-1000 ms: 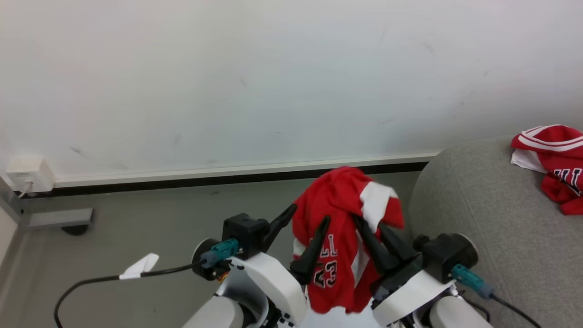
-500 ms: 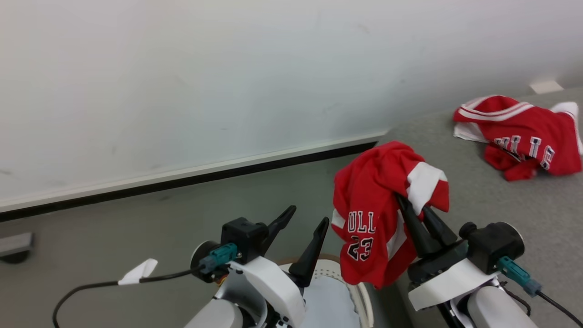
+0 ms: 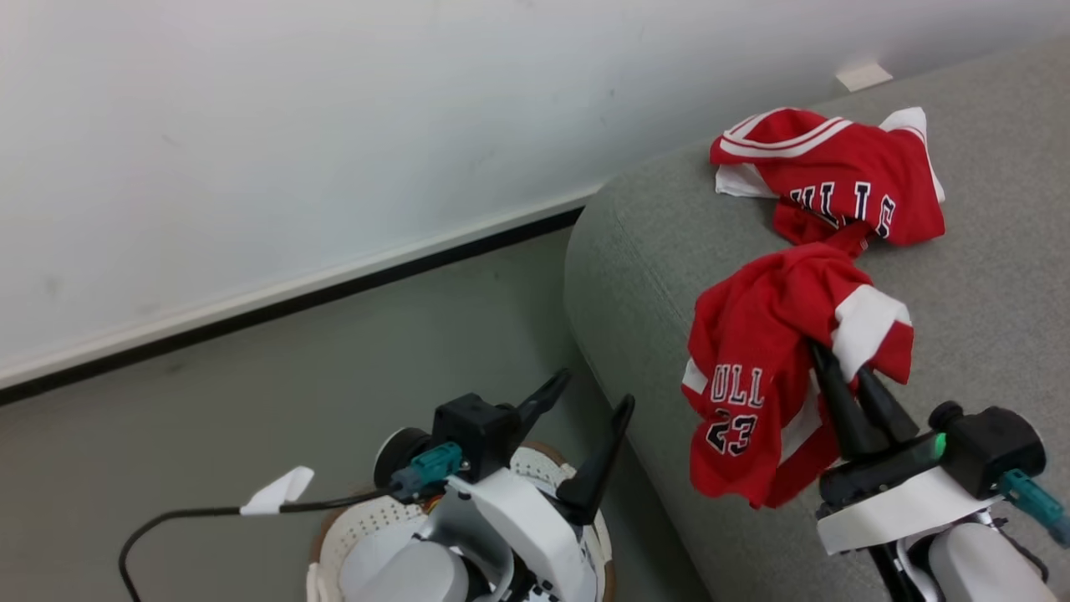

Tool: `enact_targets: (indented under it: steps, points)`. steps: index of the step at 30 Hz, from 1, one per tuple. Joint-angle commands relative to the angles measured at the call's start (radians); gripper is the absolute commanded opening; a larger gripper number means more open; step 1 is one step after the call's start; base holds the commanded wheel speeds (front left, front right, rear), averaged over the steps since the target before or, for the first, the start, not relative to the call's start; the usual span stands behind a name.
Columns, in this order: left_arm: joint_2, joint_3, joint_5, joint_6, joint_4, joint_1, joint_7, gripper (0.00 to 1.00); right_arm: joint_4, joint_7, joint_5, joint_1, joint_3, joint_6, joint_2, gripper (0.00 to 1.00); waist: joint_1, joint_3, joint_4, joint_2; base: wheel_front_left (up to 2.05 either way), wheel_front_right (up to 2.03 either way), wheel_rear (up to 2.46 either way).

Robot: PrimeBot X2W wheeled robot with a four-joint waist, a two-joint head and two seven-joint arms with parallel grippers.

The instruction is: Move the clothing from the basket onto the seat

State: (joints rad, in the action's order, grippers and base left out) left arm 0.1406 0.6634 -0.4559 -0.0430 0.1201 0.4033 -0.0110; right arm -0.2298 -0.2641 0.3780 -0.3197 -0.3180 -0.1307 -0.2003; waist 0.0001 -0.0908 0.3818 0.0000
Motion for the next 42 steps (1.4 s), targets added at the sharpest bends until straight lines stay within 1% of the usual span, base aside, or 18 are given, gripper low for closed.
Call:
enact_targets:
  steps: [1,6,9,11,12,15,18,21,23,25,27,32,35,36,38,39,42]
  points:
    - [0.001,0.009,0.012,0.009,-0.001,0.018,-0.002,1.0,0.009,0.0,0.02,-0.006,0.024,0.0,-0.012,0.0,-0.0001,-0.041,0.008,0.0,0.0,0.0,0.0]
    - [0.009,0.023,0.032,0.031,-0.014,0.066,0.002,1.0,0.014,0.0,0.034,-0.078,0.121,0.0,-0.031,0.0,-0.0001,-0.143,-0.02,0.0,0.0,0.0,0.0]
    - [0.023,0.034,0.055,0.049,-0.023,0.108,0.004,1.0,-0.004,0.0,0.057,-0.151,0.192,0.0,-0.036,0.0,-0.0001,-0.218,-0.045,0.0,0.0,0.0,0.0]
    - [0.031,0.04,0.066,0.066,-0.029,0.142,0.001,1.0,-0.027,0.007,0.078,-0.218,0.234,0.0,-0.051,0.0,-0.0001,-0.27,-0.064,0.0,0.0,0.0,0.0]
    - [0.031,0.04,0.066,0.066,-0.029,0.142,0.001,1.0,-0.027,0.007,0.078,-0.218,0.234,0.0,-0.051,0.0,-0.0001,-0.27,-0.064,0.0,0.0,0.0,0.0]
    - [0.045,0.042,0.088,0.086,-0.036,0.195,-0.005,1.0,-0.074,0.028,0.095,-0.328,0.302,0.0,-0.085,0.0,-0.0001,-0.337,-0.098,0.0,0.0,0.0,0.0]
    - [0.052,0.037,0.105,0.094,-0.049,0.244,-0.009,1.0,-0.13,0.072,0.106,-0.453,0.38,0.0,-0.133,0.0,-0.0001,-0.405,-0.133,0.0,0.0,0.0,0.0]
    - [0.057,0.034,0.113,0.103,-0.059,0.28,-0.011,1.0,-0.207,0.124,0.12,-0.588,0.478,0.0,-0.184,0.0,-0.0001,-0.465,-0.165,0.0,0.0,0.0,0.0]
    - [0.059,0.035,0.113,0.107,-0.063,0.297,-0.01,1.0,-0.271,0.143,0.104,-0.669,0.551,0.0,-0.214,0.0,-0.0001,-0.497,-0.186,0.0,0.0,0.0,0.0]
    - [0.067,0.039,0.118,0.112,-0.065,0.307,-0.007,1.0,-0.338,0.149,0.07,-0.724,0.623,0.0,-0.222,0.0,-0.0001,-0.518,-0.205,0.0,0.0,0.0,0.0]
    - [0.075,0.042,0.116,0.113,-0.065,0.309,-0.006,1.0,-0.42,0.147,0.044,-0.775,0.697,0.0,-0.245,0.0,-0.0001,-0.53,-0.223,0.0,0.0,0.0,0.0]
    - [0.095,0.041,0.114,0.108,-0.061,0.286,-0.012,1.0,-0.58,0.078,-0.06,-0.759,0.875,0.0,-0.213,0.0,-0.0001,-0.529,-0.24,0.0,0.0,0.0,0.0]
    - [0.11,0.037,0.108,0.103,-0.061,0.271,-0.014,1.0,-0.656,0.045,-0.103,-0.72,0.942,0.0,-0.186,0.0,-0.0001,-0.521,-0.233,0.0,0.0,0.0,0.0]
    - [0.114,0.036,0.107,0.099,-0.059,0.266,-0.014,1.0,-0.674,0.036,-0.115,-0.71,0.958,0.0,-0.179,0.06,-0.0001,-0.516,-0.228,0.0,0.0,0.0,0.0]
    - [0.121,0.032,0.101,0.096,-0.056,0.256,-0.015,1.0,-0.699,0.021,-0.127,-0.685,0.963,0.0,-0.151,0.49,-0.0001,-0.504,-0.216,0.0,0.0,0.0,0.0]
    - [0.124,0.031,0.097,0.092,-0.055,0.251,-0.016,1.0,-0.703,0.013,-0.129,-0.67,0.962,0.0,-0.139,1.0,-0.0001,-0.498,-0.21,0.0,0.0,0.0,0.0]
    - [0.13,0.021,0.089,0.082,-0.051,0.233,-0.029,1.0,-0.678,0.004,-0.109,-0.62,0.924,0.0,-0.094,1.0,-0.0001,-0.471,-0.191,0.0,0.0,0.0,0.0]
